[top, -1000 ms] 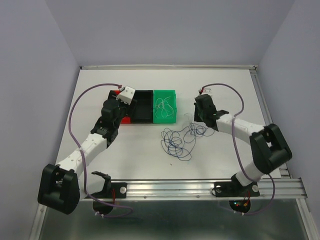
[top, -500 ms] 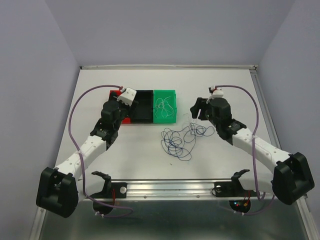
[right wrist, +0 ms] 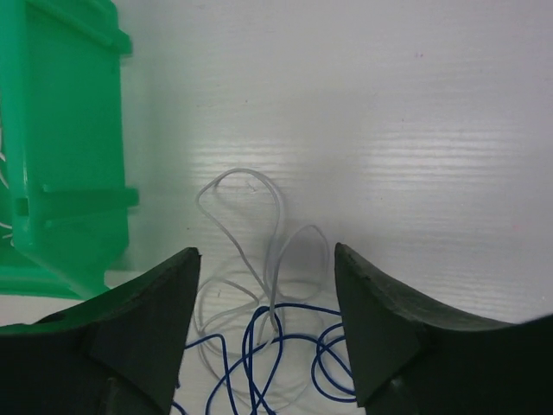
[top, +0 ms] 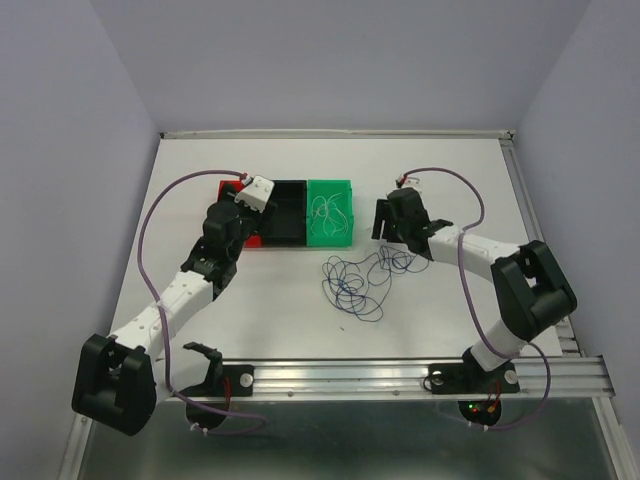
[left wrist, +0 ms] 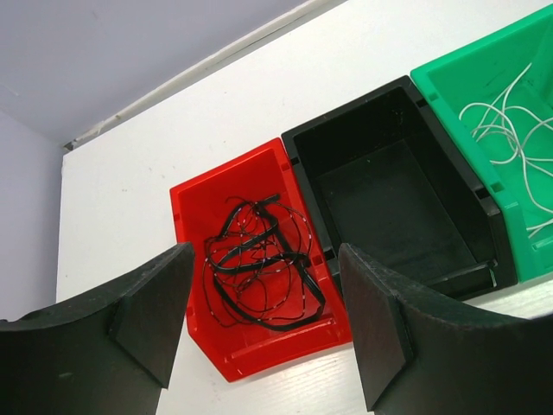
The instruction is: Untangle the cables
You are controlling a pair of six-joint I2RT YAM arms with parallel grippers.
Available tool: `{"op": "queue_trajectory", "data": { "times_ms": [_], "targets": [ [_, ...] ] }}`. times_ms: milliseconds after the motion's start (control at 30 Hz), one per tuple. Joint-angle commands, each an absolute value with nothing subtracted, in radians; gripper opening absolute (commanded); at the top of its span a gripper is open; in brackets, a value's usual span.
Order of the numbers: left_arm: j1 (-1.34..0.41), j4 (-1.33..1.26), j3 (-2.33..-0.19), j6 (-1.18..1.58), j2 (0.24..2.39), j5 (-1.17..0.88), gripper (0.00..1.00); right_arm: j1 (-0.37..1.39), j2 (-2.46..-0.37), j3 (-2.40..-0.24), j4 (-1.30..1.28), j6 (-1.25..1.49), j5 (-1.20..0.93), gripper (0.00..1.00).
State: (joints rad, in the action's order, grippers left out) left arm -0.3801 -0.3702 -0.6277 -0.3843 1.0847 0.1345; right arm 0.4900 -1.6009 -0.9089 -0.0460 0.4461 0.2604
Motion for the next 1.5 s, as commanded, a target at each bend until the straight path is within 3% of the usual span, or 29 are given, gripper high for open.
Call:
{"op": "queue_trajectory", "data": {
  "times_ms": [0,33,67,267,467,600,800,967,1133,1467],
  "targets": [
    [-0.388,-0.413,-0.621,-0.391,1.068,0.141,0.79,0.482,-1.631,-0.995,-0.063,0.479,0.319,0.63],
    [-0.390,-0.411,-0.620,-0.394,1.068,0.138,0.79,0.483,-1.634,-1.000,-0.064,0.482,0.324,0.56],
    [-0.388,-0.413,-0.620,-0.393,1.066,0.138,0.79,0.483,-1.638,-1.003,-0.063,0.485,0.328,0.41],
    [-0.391,-0.410,-0.615,-0.394,1.048,0.132,0.79,0.482,-1.617,-1.005,-0.060,0.463,0.279,0.01],
    [-0.394,-0.400,-0.620,-0.396,1.048,0.118,0.79,0.485,-1.433,-0.904,-0.009,0.468,0.249,0.01],
    [-0.402,-0.385,-0.621,-0.388,1.039,0.091,0.79,0.486,-1.202,-0.812,0.093,0.474,0.149,0.00],
    [-0.437,-0.339,-0.678,-0.367,1.008,-0.106,0.81,0.489,-0.938,-0.769,0.228,0.486,-0.027,0.01],
    [-0.443,-0.333,-0.799,-0.306,1.031,-0.441,0.99,0.488,-0.868,-0.798,0.353,0.535,-0.161,0.01],
    [-0.448,-0.412,-0.960,-0.190,1.196,-0.731,0.99,0.488,-0.903,-0.893,0.357,0.540,-0.201,0.01],
    [-0.555,-0.735,-0.922,-0.057,1.425,-0.844,0.99,0.488,-0.876,-0.910,0.399,0.531,-0.236,0.01]
  ]
}}
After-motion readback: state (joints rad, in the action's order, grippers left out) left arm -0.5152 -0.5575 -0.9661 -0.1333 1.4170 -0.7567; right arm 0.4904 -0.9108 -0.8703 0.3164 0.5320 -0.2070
